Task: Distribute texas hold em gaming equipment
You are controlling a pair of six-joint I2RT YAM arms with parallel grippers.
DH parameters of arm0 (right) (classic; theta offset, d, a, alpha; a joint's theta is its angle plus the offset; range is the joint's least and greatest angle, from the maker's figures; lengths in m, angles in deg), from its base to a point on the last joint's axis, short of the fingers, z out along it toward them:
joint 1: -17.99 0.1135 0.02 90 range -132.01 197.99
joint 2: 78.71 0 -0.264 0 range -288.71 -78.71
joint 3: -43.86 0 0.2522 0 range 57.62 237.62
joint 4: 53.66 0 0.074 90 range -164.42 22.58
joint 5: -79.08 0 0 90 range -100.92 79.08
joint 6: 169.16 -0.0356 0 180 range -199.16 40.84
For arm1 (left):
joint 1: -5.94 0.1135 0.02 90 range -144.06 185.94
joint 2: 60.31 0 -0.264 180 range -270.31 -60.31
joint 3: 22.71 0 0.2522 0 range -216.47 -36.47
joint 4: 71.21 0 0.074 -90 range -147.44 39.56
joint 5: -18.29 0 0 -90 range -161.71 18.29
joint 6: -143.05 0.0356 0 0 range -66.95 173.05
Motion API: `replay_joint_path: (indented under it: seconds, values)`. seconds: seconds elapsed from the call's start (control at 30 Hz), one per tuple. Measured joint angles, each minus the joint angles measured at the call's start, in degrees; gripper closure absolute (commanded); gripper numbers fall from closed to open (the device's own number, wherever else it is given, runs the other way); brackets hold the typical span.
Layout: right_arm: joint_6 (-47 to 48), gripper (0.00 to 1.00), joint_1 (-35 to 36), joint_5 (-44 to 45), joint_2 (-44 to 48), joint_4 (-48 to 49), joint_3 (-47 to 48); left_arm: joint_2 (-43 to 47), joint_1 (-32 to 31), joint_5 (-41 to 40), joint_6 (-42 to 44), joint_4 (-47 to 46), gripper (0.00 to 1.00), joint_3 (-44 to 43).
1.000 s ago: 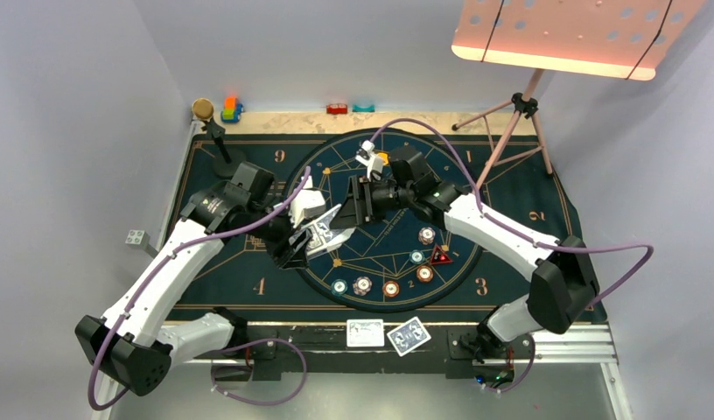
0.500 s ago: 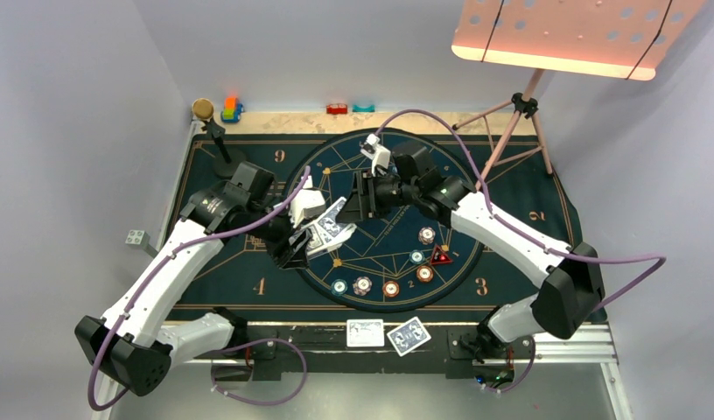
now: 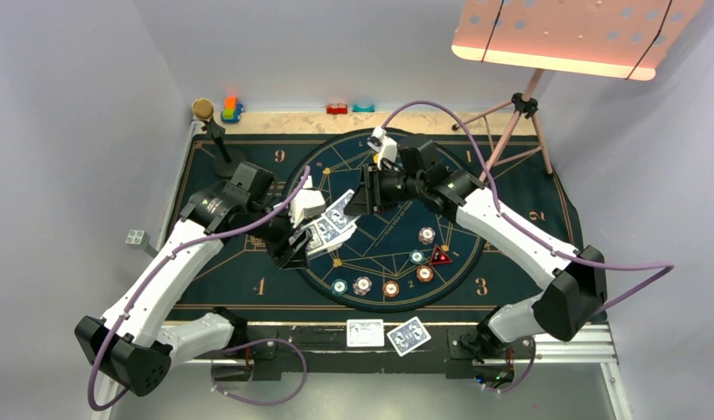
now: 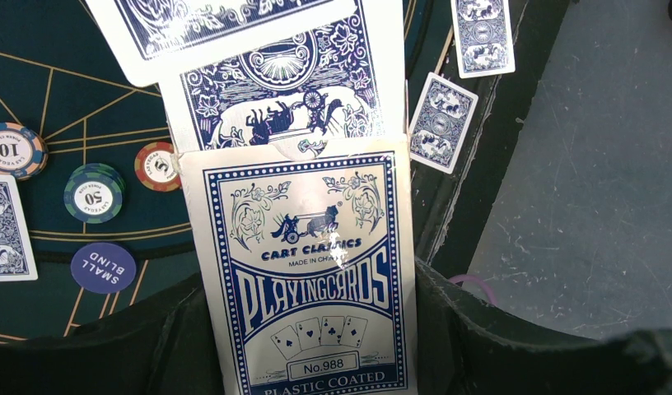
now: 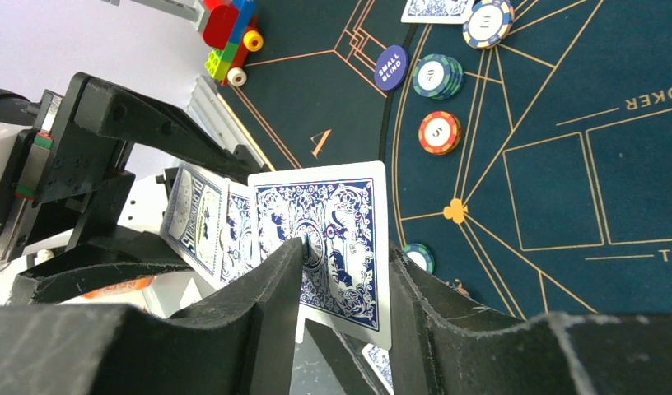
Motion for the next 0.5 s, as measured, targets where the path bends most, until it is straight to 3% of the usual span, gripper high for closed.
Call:
replay_joint_path:
  seconds: [0.13, 0.5]
  values:
    - [0.5, 0.73, -0.7, 0.4, 0.4, -0.6, 0.5, 0.1, 0.0, 0.0, 0.0, 0.0, 1.0, 0.0]
    - [0.6, 0.89, -3.0, -0.3, 2.6, -1.5, 0.7, 0.1, 0.0, 0.0, 0.0, 0.0, 1.0, 0.0]
